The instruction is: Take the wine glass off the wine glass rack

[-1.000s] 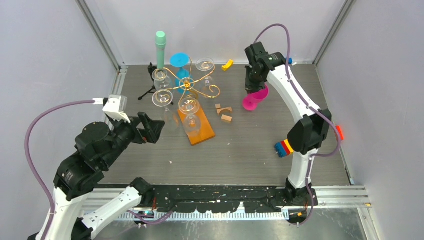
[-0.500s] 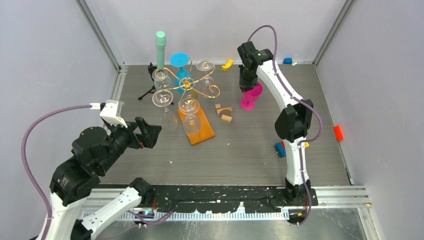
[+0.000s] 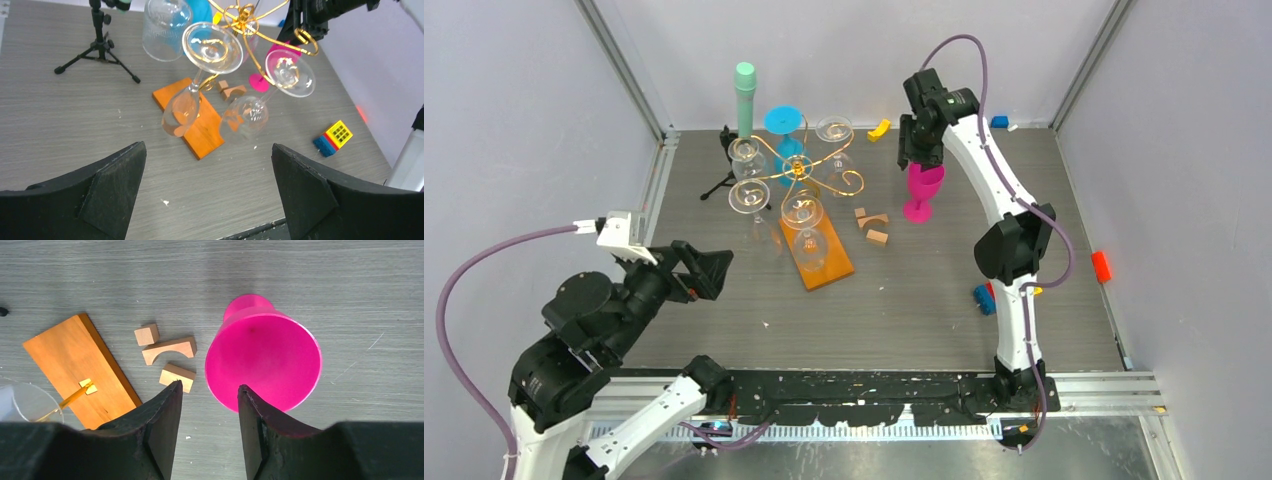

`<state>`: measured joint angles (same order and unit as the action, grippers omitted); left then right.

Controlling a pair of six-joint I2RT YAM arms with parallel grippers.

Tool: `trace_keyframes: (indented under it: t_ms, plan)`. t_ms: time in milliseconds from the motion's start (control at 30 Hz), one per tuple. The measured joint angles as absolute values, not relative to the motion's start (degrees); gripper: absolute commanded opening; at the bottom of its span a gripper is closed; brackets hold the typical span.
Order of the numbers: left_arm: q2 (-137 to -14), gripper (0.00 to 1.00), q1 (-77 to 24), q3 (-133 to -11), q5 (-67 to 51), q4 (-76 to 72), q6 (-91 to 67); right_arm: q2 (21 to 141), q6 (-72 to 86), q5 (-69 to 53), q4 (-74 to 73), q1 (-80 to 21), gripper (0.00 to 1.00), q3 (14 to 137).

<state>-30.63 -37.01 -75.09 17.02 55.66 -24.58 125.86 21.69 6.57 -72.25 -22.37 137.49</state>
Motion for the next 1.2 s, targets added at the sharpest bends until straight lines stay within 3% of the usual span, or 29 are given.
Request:
trace_keyframes:
  t_ms: [200,500,667,800,900,1200]
  plan:
    - [-28.86,1.0,-37.01,-72.29,18.09,52.01,-23.77,117.64,20.91,6.33,-68.2,-22.37,0.52,127.7]
    - [-33.93,1.0,-37.01,-71.94,23.81,50.87,-28.53,85.8,24.38,3.51,-56.16,-22.37,0.6,98.8]
    - [-40.1,1.0,-37.01,-72.34,19.2,47.13,-33.54,71.59,29.74,-3.77,-48.99,-22.37,0.61,87.9]
    - [-42.85,1.0,-37.01,-72.38,14.31,44.01,-36.4,66.26,36.45,-14.79,-39.68,-22.39,0.64,78.83]
    - [-43.57,1.0,-37.01,-72.29,12.19,41.91,-38.19,62.85,48.4,-25.1,-23.92,-23.49,0.66,66.89]
    - [-39.75,1.0,-37.01,-68.79,12.45,39.2,-40.14,64.05,65.84,-27.83,-0.71,-37.01,0.67,60.27]
